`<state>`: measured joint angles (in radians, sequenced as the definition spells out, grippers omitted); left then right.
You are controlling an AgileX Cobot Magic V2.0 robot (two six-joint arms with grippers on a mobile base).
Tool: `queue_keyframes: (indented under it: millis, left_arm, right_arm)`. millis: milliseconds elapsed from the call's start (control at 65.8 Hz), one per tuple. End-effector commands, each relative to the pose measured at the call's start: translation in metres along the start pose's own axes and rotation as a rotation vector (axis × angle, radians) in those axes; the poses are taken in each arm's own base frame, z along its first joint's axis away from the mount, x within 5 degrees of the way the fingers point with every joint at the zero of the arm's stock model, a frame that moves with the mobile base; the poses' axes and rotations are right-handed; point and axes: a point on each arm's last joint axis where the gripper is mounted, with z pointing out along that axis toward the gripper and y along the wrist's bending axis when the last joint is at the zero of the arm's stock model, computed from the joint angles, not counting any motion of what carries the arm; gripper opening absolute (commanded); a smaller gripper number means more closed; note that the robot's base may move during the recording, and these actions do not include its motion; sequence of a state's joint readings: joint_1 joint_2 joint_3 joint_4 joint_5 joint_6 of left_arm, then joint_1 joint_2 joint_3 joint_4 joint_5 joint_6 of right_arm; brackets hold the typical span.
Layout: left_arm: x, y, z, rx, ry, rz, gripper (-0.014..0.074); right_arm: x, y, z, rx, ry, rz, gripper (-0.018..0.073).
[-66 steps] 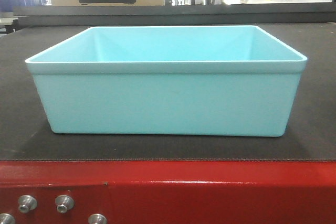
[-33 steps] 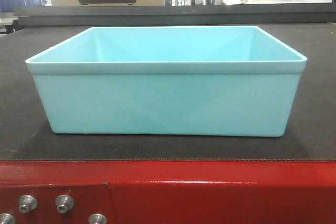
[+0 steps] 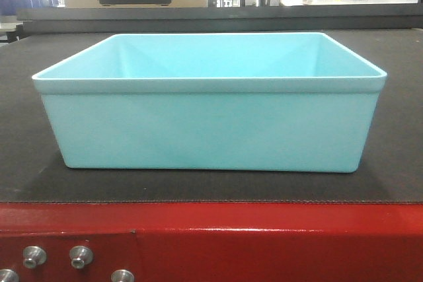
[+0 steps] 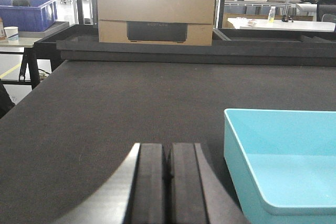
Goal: Fetch blue bin and place on conveyor start
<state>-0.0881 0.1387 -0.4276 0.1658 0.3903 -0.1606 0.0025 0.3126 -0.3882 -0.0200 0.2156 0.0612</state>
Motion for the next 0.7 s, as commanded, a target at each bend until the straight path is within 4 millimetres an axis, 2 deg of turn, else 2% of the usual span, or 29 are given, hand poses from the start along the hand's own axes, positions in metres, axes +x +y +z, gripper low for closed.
queue_keyframes:
  millis: [0, 410, 517, 684]
  left_arm:
    - [-0.001, 0.000, -0.001, 0.000, -0.023, 0.004, -0.0111]
    - [0.000, 0.000, -0.002, -0.004, -0.027, -0.019, -0.0111]
    - [0.012, 0.000, -0.003, -0.026, -0.020, -0.003, -0.0111]
    - [0.048, 0.001, 0.001, -0.092, -0.074, 0.028, -0.0111]
  right_arm:
    - [-0.003, -0.001, -0.001, 0.007, -0.030, -0.015, -0.0162]
    - [-0.003, -0.001, -0.001, 0.007, -0.030, -0.015, -0.0162]
    - [-0.003, -0.001, -0.001, 0.007, -0.030, -0.015, -0.0162]
    - [-0.003, -0.001, -0.001, 0.007, -0.030, -0.015, -0.0162]
